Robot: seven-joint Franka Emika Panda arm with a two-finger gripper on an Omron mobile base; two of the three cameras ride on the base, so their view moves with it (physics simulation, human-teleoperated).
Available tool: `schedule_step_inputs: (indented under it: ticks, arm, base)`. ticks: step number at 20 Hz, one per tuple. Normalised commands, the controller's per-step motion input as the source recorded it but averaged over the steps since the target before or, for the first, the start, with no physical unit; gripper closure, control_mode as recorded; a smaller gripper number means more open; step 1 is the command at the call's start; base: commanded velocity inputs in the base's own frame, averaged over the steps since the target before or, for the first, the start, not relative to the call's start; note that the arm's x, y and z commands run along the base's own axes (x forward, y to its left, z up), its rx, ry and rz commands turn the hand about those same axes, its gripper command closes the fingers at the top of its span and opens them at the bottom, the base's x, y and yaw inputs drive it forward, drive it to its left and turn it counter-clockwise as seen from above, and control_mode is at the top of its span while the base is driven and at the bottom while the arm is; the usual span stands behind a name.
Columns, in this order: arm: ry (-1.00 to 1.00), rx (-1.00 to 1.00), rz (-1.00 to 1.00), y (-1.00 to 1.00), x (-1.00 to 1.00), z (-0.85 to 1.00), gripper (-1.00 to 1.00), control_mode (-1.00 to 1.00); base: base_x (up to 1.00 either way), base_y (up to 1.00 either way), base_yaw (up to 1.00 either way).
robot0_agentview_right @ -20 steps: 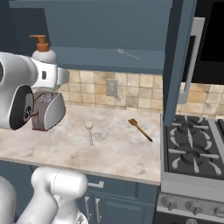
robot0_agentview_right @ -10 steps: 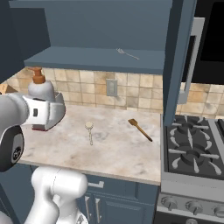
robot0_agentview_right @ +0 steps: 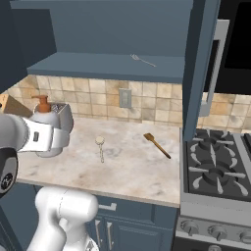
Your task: Pick the dish brush and soap dispenser from the cabinet and place them on the counter.
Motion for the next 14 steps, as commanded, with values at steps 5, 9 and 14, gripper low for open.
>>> schedule_step_inputs:
  ticks: [5, 9, 14]
  arm:
    - [-0.11, -0.03, 0.00, 0.00, -0.04, -0.87, 1.00, -1.00]
    - [-0.12, -0.02, 0.00, 0.00, 0.33, -0.73, 1.00, -1.00]
    - [-0.08, -0.03, -0.02, 0.00, 0.54, -0.70, 1.00, -1.00]
  base:
    - [0.00, 0.00, 0.00]
    - [0.00, 0.00, 0.00]
    - [0.00, 0.00, 0.00]
